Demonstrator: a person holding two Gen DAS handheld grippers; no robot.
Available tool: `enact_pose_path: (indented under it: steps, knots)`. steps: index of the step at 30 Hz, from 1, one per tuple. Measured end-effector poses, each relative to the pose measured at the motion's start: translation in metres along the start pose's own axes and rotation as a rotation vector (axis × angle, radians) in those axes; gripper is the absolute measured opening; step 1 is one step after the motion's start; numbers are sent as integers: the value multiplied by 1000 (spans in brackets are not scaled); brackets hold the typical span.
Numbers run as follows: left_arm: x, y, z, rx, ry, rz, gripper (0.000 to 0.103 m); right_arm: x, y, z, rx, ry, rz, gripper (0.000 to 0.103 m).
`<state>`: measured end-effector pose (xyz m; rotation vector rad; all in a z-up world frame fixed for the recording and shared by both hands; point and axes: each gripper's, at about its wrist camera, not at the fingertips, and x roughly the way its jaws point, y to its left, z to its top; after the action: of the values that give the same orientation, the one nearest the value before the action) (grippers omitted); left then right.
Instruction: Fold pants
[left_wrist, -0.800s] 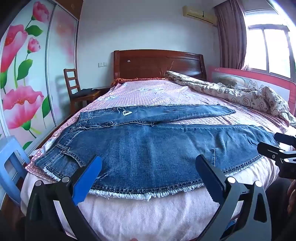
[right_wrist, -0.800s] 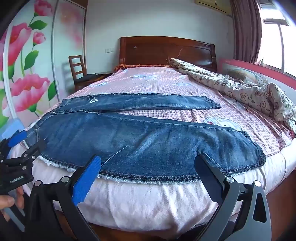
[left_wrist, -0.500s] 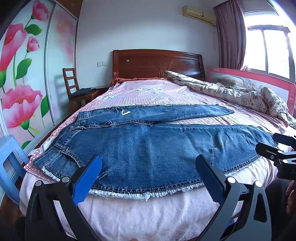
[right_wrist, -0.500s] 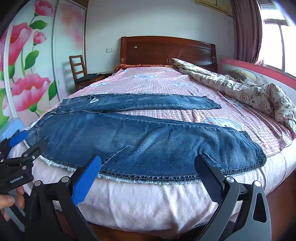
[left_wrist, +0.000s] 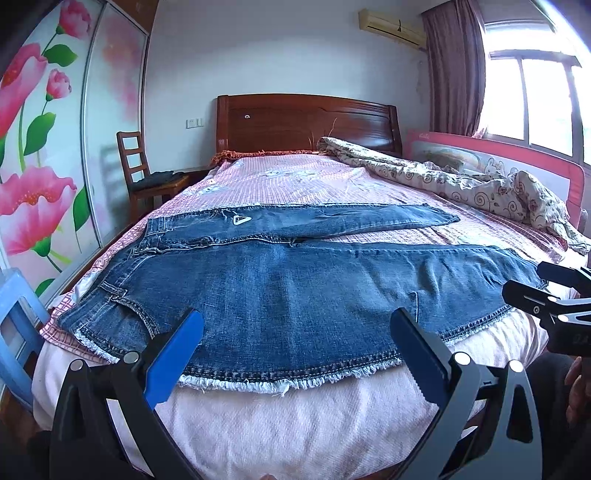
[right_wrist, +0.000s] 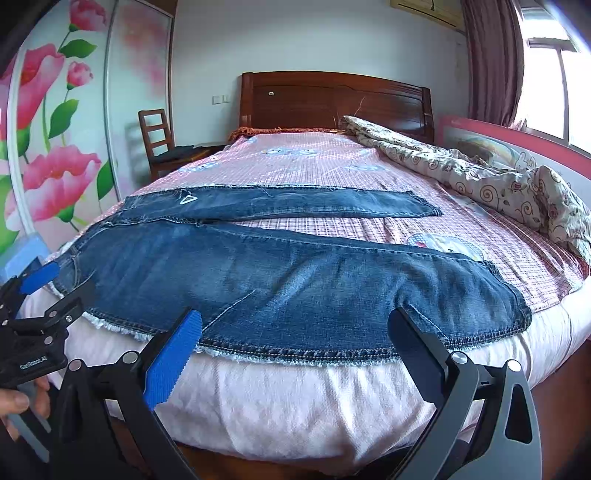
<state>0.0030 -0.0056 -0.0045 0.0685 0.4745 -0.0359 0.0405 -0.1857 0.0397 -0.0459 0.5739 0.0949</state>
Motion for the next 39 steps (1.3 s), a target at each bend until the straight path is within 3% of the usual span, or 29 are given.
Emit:
enact_pose_path:
  steps: [39]
  knots:
    - [5,-2,0,-4,18,-11,101,-1,-3,2,14,2,3,100]
